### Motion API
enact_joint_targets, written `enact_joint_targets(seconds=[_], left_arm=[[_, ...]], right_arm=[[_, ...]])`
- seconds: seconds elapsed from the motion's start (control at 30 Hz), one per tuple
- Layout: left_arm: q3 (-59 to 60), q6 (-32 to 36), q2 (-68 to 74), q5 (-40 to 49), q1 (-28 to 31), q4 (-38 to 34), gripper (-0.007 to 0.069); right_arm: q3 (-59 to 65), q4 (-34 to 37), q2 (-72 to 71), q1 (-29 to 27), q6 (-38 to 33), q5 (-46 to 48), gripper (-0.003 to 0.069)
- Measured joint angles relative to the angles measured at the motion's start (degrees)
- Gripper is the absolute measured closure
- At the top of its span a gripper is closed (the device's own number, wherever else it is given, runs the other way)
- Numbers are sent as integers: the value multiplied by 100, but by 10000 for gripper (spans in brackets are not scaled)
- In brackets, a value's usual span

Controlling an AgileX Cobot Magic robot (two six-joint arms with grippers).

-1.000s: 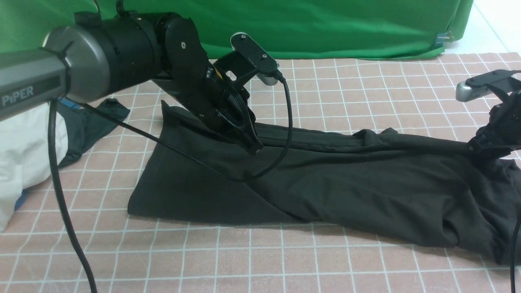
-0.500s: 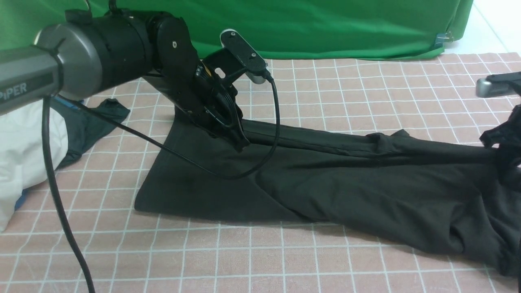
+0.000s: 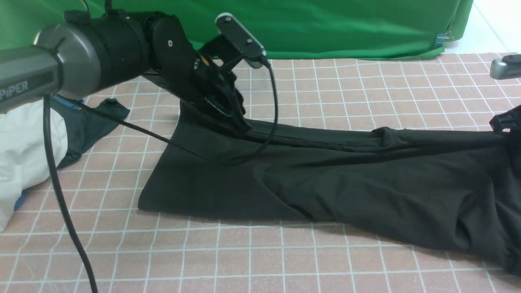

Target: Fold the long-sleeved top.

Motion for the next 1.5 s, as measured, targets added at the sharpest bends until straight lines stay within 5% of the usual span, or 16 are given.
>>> enact_joint_targets(seconds=[0.2, 0.4, 0.87, 1.5], left_arm=[[0, 668, 565, 429, 290, -193, 533], [-87, 1027, 1162, -594, 290, -701, 566], [-866, 1153, 2003, -3378, 371, -651, 606], [-1293, 713, -47, 0, 395, -756, 606]], right_arm=[[0, 0, 6, 0, 1, -17, 598], [0, 0, 6, 0, 1, -75, 598], [0, 10, 6, 0, 1, -133, 598], [234, -32, -1072, -16, 242, 385, 598]])
